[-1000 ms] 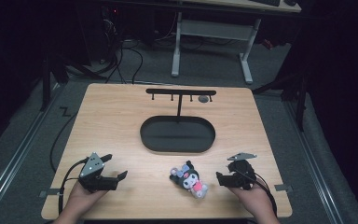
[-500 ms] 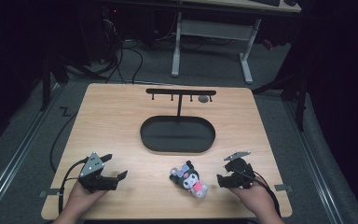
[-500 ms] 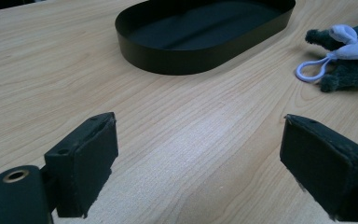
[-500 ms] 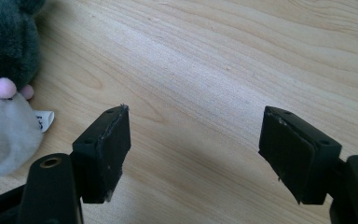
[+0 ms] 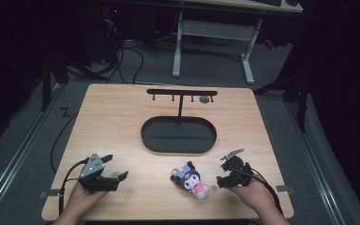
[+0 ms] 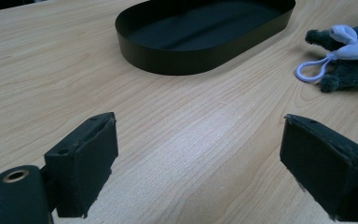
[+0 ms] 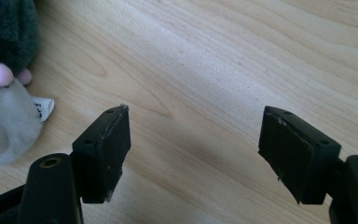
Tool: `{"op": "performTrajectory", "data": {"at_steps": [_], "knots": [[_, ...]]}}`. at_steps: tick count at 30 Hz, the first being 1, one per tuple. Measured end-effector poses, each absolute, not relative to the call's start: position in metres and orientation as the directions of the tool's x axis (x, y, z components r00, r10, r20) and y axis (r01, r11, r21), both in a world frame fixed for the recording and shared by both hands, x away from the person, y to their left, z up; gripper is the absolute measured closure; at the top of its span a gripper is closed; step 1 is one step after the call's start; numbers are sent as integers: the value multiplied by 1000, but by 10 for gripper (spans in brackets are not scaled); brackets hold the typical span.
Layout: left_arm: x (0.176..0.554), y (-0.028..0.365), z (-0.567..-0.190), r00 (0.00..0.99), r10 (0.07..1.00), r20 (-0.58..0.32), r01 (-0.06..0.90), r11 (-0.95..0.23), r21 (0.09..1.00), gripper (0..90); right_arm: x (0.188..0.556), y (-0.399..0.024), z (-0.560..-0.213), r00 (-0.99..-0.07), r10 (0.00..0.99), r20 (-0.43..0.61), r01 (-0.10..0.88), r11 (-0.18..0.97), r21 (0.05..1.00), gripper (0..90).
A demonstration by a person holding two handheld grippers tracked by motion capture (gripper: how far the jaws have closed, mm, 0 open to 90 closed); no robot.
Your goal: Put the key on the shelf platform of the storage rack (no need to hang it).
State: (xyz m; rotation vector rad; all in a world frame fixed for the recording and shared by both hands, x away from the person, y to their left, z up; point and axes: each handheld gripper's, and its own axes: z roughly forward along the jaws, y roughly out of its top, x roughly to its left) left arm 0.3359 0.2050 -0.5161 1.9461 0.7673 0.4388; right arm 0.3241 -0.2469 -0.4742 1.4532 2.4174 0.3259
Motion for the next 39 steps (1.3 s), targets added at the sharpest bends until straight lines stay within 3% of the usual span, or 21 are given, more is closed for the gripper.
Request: {"op": "performTrajectory", "data": {"at_steps": [6,22,39], "knots": [[336,205,-516,738,675,-17,330,-338,881,121,323,-244,-474,-468,872,-142,816,489,309,256],[336,204,-517,740,672,-15,330,-343,880,121,315,-211,-437,-538,835,-113,757,537,372,258],[336,203,-517,741,671,-15,328,-342,881,121,306,-180,-444,-602,795,-69,730,583,356,250]]}}
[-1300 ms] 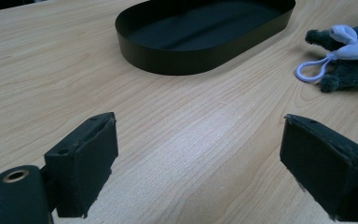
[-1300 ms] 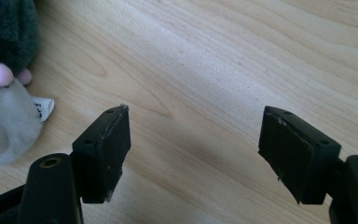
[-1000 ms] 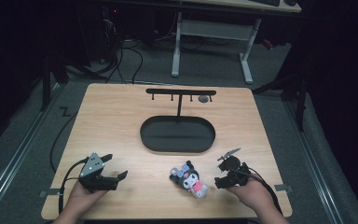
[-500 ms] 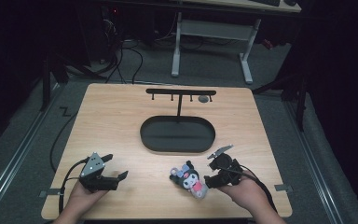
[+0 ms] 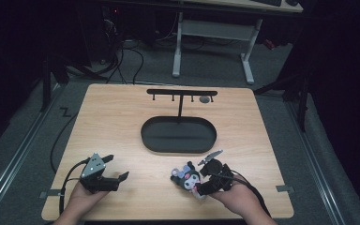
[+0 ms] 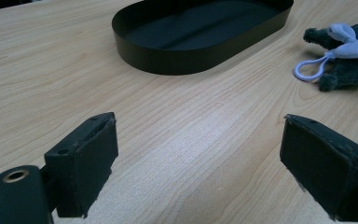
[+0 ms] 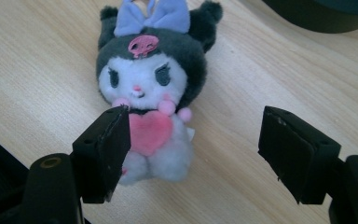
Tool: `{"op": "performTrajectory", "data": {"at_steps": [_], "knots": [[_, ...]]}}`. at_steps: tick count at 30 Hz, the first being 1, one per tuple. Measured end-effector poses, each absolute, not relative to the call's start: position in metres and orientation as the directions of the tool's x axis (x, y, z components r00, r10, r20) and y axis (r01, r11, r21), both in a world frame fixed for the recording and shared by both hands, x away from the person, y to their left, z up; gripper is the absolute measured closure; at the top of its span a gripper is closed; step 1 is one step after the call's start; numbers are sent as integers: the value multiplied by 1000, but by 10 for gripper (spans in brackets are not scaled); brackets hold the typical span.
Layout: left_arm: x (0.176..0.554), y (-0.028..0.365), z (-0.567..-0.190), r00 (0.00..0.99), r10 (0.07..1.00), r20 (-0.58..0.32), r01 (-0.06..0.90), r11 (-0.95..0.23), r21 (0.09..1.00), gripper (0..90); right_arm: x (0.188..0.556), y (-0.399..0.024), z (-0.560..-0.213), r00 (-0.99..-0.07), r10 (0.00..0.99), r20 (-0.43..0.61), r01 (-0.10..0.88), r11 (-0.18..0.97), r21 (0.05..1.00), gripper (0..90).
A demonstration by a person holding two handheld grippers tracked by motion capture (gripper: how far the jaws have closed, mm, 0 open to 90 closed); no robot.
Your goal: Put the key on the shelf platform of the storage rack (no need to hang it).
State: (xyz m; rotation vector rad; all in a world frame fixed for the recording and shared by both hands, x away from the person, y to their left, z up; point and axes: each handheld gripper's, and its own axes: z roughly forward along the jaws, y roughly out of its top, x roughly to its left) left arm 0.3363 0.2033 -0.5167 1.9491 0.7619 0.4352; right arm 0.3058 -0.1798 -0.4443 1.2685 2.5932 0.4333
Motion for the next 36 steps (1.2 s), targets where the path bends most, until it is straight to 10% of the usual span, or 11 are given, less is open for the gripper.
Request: {"op": "performTrajectory", "data": {"at_steps": [36], "knots": [[336,204,-516,740,673,-14,325,-339,883,121,301,-162,-484,-634,773,-22,741,615,270,261]]}}
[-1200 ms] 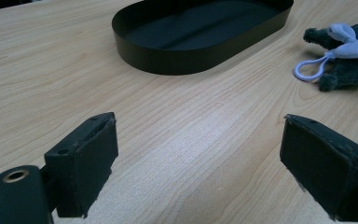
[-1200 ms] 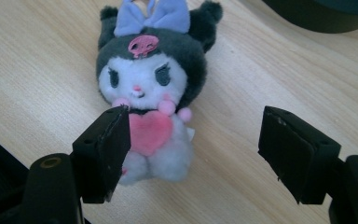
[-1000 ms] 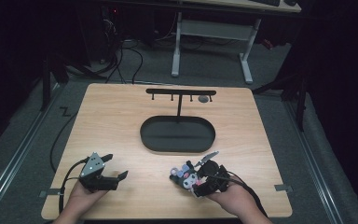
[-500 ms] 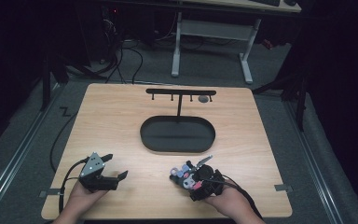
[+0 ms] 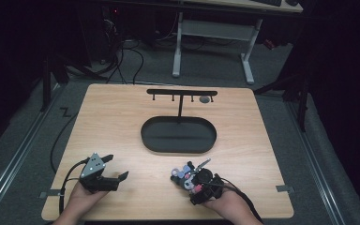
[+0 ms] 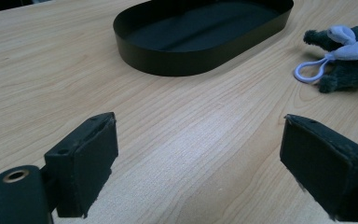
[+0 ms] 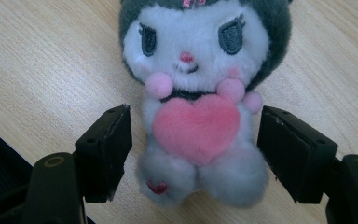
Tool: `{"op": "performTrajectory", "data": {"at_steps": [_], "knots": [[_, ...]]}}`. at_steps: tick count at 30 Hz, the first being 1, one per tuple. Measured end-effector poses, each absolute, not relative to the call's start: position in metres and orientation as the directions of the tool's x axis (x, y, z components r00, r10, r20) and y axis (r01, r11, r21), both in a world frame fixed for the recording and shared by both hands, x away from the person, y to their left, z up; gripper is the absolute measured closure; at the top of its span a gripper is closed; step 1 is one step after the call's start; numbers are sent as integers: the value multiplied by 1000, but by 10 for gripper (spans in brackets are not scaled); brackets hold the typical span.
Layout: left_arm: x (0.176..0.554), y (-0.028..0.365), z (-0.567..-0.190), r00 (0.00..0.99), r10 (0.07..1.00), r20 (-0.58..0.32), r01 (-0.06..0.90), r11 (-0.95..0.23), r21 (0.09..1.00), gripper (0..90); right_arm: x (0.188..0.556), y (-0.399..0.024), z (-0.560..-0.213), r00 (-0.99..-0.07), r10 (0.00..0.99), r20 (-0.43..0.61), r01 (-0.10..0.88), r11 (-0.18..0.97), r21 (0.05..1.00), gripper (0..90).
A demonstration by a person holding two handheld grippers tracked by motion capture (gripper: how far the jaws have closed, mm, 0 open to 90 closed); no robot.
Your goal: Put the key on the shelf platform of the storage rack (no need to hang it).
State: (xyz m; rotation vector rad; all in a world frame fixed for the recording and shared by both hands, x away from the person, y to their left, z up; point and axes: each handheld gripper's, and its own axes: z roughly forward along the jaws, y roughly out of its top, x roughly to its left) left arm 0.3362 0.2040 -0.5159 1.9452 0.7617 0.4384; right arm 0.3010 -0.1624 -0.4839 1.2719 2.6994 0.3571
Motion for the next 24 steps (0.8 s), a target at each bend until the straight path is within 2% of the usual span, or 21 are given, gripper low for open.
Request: {"op": "performTrajectory", "data": {"at_steps": [3,7,9,15,24], "knots": [[336,204,-516,740,672,-15,326,-339,883,121,302,-163,-484,-636,772,-8,742,614,269,264],[336,204,-516,740,673,-14,325,-339,883,121,301,-164,-483,-627,779,-20,745,606,279,411],[336,204,-516,739,673,-15,326,-339,883,121,301,-164,-482,-621,784,-19,748,599,285,449],[336,204,-516,739,674,-14,325,-338,883,121,301,-165,-479,-617,787,-17,750,595,290,474],[336,204,-516,738,674,-13,326,-339,883,121,306,-175,-468,-562,827,-17,777,536,330,474]]}}
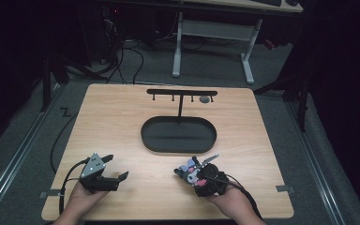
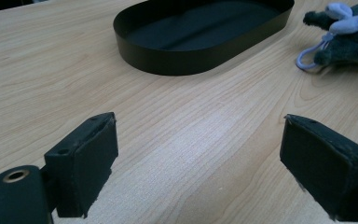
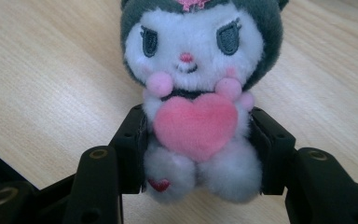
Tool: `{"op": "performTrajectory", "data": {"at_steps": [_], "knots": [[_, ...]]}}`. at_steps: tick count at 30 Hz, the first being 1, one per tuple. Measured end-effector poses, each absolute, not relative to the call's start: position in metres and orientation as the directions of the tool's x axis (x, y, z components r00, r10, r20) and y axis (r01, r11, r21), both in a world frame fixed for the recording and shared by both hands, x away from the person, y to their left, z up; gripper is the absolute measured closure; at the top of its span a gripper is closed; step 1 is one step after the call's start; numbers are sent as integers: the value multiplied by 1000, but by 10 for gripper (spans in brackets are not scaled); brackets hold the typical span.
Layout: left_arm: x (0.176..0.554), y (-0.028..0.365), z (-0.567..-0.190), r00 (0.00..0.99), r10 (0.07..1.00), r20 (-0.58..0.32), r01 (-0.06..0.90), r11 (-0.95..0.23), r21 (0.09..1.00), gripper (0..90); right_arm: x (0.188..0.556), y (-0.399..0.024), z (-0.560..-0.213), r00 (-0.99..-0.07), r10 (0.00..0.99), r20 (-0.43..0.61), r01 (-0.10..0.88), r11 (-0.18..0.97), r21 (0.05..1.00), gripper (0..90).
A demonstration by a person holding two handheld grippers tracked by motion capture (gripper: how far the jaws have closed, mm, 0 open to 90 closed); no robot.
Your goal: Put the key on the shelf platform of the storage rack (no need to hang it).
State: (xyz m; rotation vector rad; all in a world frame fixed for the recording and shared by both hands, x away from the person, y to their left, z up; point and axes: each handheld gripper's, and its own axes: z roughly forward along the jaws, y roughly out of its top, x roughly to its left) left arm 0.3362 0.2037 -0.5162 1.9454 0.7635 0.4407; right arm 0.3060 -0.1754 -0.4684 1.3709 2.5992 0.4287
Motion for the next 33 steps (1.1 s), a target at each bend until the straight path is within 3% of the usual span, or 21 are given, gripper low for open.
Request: {"op": "performTrajectory", "data": {"at_steps": [9,33], "knots": [[336,204,-516,740,673,-13,327,-342,881,121,311,-188,-461,-493,870,-13,811,465,355,473],[336,204,-517,740,673,-14,329,-343,880,121,335,-224,-435,-417,908,-30,816,389,428,474]]}}
